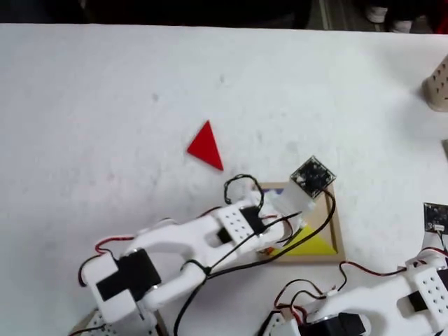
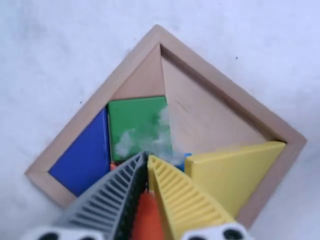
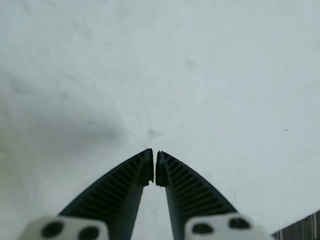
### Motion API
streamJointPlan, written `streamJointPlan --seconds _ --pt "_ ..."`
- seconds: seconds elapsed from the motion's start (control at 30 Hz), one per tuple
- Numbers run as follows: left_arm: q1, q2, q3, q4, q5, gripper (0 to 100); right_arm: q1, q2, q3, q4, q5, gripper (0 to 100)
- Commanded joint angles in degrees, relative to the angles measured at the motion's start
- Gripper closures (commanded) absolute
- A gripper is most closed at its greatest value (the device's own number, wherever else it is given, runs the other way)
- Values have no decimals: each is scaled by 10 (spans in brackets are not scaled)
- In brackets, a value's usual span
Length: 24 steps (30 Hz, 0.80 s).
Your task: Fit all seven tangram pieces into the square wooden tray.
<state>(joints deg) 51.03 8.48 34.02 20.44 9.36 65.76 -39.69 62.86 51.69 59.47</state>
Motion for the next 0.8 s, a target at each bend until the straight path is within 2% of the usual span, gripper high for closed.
streamJointPlan --seconds 0.0,0.2,0.33,0.77 --pt "12 -34 -11 0 -1 980 3 -7 -4 -7 8 982" --pt "12 23 -16 -45 -1 980 3 -7 -4 -7 8 982" --pt "17 56 -52 -18 -1 980 4 -7 -4 -7 9 982" --pt "2 58 -55 35 -4 980 5 -7 -4 -8 9 982"
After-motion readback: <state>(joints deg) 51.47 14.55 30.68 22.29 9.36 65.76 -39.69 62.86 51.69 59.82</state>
